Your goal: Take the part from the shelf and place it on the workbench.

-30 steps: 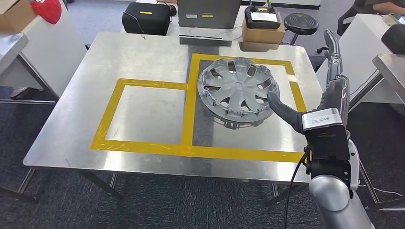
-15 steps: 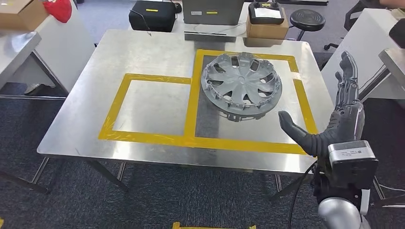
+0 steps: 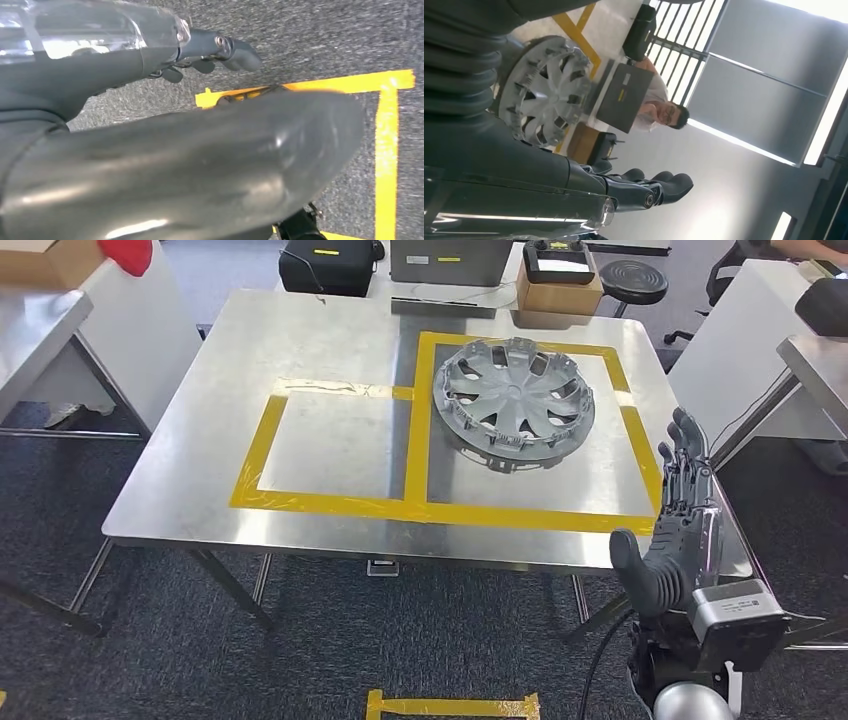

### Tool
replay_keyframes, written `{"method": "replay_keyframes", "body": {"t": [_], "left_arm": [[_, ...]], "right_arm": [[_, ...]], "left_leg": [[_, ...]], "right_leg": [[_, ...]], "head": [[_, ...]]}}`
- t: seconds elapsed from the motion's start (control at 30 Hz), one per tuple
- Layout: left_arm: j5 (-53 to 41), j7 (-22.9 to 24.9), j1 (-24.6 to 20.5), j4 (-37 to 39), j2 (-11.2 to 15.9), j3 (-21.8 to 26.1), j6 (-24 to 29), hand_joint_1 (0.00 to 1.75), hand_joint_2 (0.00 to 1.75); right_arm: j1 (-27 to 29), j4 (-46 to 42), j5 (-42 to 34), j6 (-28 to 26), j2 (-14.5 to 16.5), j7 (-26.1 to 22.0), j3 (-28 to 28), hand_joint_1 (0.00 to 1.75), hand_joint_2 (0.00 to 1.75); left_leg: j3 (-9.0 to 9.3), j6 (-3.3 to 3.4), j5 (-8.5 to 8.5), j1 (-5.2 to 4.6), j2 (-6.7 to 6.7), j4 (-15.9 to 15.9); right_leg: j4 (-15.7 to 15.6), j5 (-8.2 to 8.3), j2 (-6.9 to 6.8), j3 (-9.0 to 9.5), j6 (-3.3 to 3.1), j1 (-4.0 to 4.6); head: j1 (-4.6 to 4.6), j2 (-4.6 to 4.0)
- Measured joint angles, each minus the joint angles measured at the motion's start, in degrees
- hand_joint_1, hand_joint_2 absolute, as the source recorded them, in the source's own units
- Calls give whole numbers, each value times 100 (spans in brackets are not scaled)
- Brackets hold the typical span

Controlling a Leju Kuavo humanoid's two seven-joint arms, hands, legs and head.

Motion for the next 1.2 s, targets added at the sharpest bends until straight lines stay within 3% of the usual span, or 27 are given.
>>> {"method": "replay_keyframes", "body": {"t": [0.07, 0.1, 0.13, 0.17, 0.27, 0.3, 0.33, 0.4, 0.47, 0.57, 0.6, 0.63, 0.67, 0.73, 0.8, 0.83, 0.93, 0.97, 1.03, 1.1, 1.13, 1.17, 1.2], "left_arm": [[-26, -5, 1, 1, 10, 0, 19, 0, 0], [-36, -12, 2, 1, 17, 0, 31, 0, 0], [-42, -18, 2, 2, 25, 0, 43, 0, 0], [-45, -22, 1, 2, 34, 0, 52, 0, 0], [-45, -23, -3, 1, 49, 0, 60, 0, 0], [-46, -23, -4, 0, 50, 0, 60, 0, 0], [-50, -22, -4, -1, 51, 0, 60, 0, 0], [-69, 5, -4, -2, 55, 0, 58, 0, 0], [-100, 90, -5, -2, 75, 0, 48, 0, 0], [-150, 190, -4, 0, 108, -1, 16, 0, 0], [-164, 193, -3, 0, 116, -1, 9, 0, 0], [-174, 190, -3, 0, 124, -1, 3, 0, 0], [-179, 181, -3, 0, 131, -1, -2, 0, 0], [-187, 164, -8, -1, 145, -1, -10, 0, 0], [-197, 149, -21, -2, 156, 0, -21, 0, 0], [-199, 142, -27, -2, 159, 0, -25, 0, 0], [-202, 134, -32, -1, 168, 0, -28, 0, 0], [-205, 131, -35, -1, 171, 0, -28, 0, 0], [-213, 116, -41, -2, 176, -1, -28, 0, 0], [-217, 93, -34, -2, 183, -1, -28, 0, 0], [-217, 83, -31, -1, 187, -1, -28, 0, 0], [-217, 75, -30, -1, 192, -1, -28, 0, 0], [-217, 70, -30, -1, 196, -1, -28, 0, 0]], "right_arm": [[131, 31, -45, 1, 29, -65, 1, 0, 0], [190, 48, -52, 2, 46, -85, 6, 0, 0], [239, 65, -56, 1, 65, -99, 11, 0, 0], [276, 81, -57, 1, 85, -106, 15, 0, 0], [325, 106, -66, -1, 128, -125, 19, 0, 0], [332, 107, -83, -2, 138, -135, 20, 0, 0], [338, 110, -115, -3, 148, -150, 20, 0, 0], [360, 130, -190, -13, 169, -188, 20, 0, 0], [383, 160, -238, -39, 207, -239, 20, 0, 0], [437, 207, -289, -89, 282, -287, 21, 0, 0], [461, 225, -308, -97, 308, -292, 22, 0, 0], [488, 243, -324, -102, 333, -298, 22, 0, 0], [510, 263, -335, -104, 358, -305, 23, 0, 0], [535, 300, -337, -113, 403, -324, 26, 0, 0], [540, 325, -336, -131, 442, -345, 27, 0, 0], [541, 333, -335, -138, 455, -355, 30, 0, 0], [549, 343, -334, -154, 483, -381, 39, 0, 0], [555, 346, -334, -161, 489, -389, 39, 0, 0], [564, 364, -338, -178, 500, -417, 39, 0, 0], [568, 395, -349, -191, 510, -456, 40, 0, 0], [569, 411, -358, -193, 516, -474, 41, 0, 0], [569, 424, -365, -195, 522, -486, 42, 0, 0], [568, 433, -373, -195, 530, -494, 44, 0, 0]], "left_leg": [[-120, 49, 86, -37, 6, 3], [-178, 62, 129, -61, 9, 5], [-233, 69, 171, -89, 11, 6], [-280, 74, 211, -116, 12, 7], [-366, 66, 317, -167, 15, 2], [-381, 42, 352, -164, 22, -3], [-394, 10, 390, -149, 31, -9], [-406, -65, 453, -125, 50, -24], [-460, -128, 316, -118, 42, 77], [-711, -213, -405, -92, 10, 882], [-772, -242, -562, -81, 10, 1181], [-761, -268, -588, -72, 12, 1340], [-662, -291, -509, -63, 15, 1329], [-190, -328, -239, -38, 26, 746], [227, -308, -166, -34, 26, 102], [301, -270, -194, -41, 22, -50], [236, -85, -148, -55, 23, -89], [203, -23, -105, -51, 26, -98], [103, 61, -7, -41, 29, -104], [-25, 86, 94, -52, 27, -96], [-88, 85, 142, -61, 27, -93], [-149, 82, 189, -72, 27, -90], [-200, 78, 232, -85, 26, -90]], "right_leg": [[728, -469, 1, -202, 6, 5], [971, -574, 1, -230, -8, 9], [1017, -567, 2, -167, -38, 18], [845, -465, 3, -5, -86, 33], [-271, -136, -6, 703, -297, 130], [-519, -89, -16, 841, -340, 166], [-681, -66, -25, 917, -370, 200], [-758, 35, -32, 901, -372, 218], [-877, 171, -48, 877, -394, 196], [-932, 353, -62, 722, -418, 173], [-918, 399, -65, 650, -408, 169], [-894, 439, -67, 574, -396, 164], [-860, 473, -68, 496, -378, 154], [-752, 514, -68, 347, -334, 128], [-620, 535, -62, 215, -278, 122], [-573, 551, -59, 174, -245, 125], [-538, 592, -44, 128, -145, 117], [-463, 496, -36, 94, -111, 109], [10, 38, -22, -53, -45, 91], [707, -438, -18, -205, -6, 74], [919, -526, -17, -211, -4, 69], [935, -494, -15, -128, -18, 67], [731, -369, -12, 55, -48, 71]], "head": [[73, 0], [109, 0], [141, 0], [161, 0], [167, 0], [156, 0], [153, 0], [175, 0], [171, 0], [77, 0], [52, 0], [32, 0], [18, 0], [-23, 0], [-82, 0], [-98, 0], [-83, 0], [-71, 0], [-38, 0], [12, 0], [32, 0], [60, 0], [91, 0]]}}
